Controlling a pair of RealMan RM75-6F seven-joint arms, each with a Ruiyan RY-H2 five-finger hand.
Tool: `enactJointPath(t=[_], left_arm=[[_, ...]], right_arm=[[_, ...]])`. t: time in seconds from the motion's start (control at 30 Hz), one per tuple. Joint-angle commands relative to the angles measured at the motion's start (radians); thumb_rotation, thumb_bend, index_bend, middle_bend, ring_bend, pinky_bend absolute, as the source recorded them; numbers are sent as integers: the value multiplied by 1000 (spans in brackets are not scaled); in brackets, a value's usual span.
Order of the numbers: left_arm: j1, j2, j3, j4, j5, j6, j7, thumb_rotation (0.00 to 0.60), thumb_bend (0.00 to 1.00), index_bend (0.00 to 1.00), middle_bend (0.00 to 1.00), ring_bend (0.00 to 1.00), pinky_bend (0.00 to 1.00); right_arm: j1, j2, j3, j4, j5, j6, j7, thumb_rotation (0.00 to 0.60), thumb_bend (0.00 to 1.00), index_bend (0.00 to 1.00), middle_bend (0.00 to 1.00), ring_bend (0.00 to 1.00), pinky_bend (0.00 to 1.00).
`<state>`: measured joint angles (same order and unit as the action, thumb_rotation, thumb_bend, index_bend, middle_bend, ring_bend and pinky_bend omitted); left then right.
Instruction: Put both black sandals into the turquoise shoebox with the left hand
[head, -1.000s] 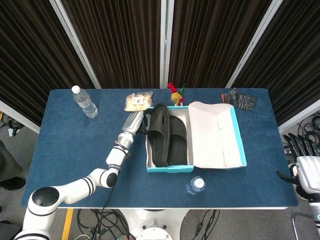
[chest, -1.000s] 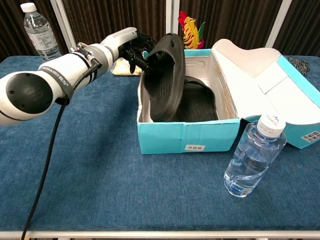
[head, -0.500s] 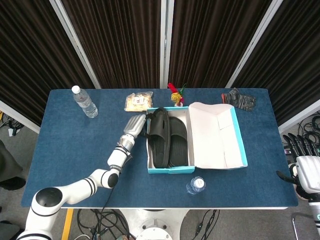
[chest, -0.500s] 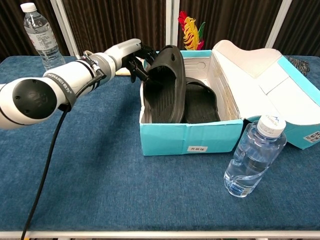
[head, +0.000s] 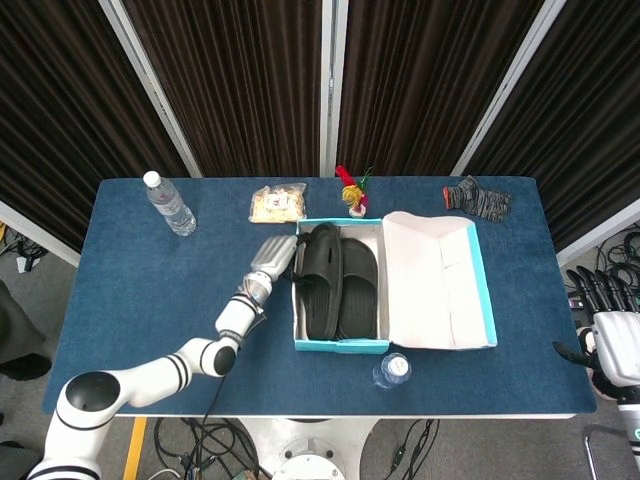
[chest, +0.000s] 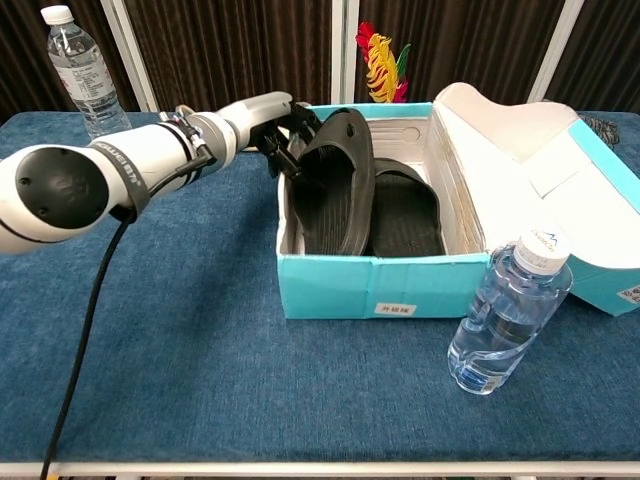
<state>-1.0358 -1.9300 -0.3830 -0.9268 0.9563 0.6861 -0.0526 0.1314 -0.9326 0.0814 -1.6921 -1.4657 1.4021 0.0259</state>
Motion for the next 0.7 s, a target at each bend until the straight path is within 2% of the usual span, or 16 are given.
enactJointPath(t=[0.03,0.07,0.17,0.33,0.43,0.57,0.7], left_arm=[[5,16,4,-25,20,23,12,600,6,108,89,57,345],[6,22,4,-34,24,29,14,600,6,95,57,23,291],[10,44,5,-60,31,37,26,600,5,74,18,0,213],[15,91,1,-120,29,44,50,600,5,17,2,0,164],[21,161,9,-193,27,25,81,600,5,12,0,0,163],[23,301,26,-330,-13,-38,139,600,10,48,3,0,151],[26,361,31,-393,-34,-20,168,600,91,124,66,0,151]], right_arm=[[0,0,0,0,-1,0,0,600,26,19,47,0,35],[0,1,0,0,-1,1,0,600,26,19,47,0,35],[-2,2,0,-1,-1,4,1,600,26,19,47,0,35],[-3,2,-1,0,-3,5,3,600,26,19,47,0,35],[-6,3,-1,1,-5,11,6,600,26,19,47,0,35],[-10,4,-3,3,-7,16,12,600,26,19,47,0,35],[-12,0,-5,9,-10,17,20,600,26,19,47,0,35]])
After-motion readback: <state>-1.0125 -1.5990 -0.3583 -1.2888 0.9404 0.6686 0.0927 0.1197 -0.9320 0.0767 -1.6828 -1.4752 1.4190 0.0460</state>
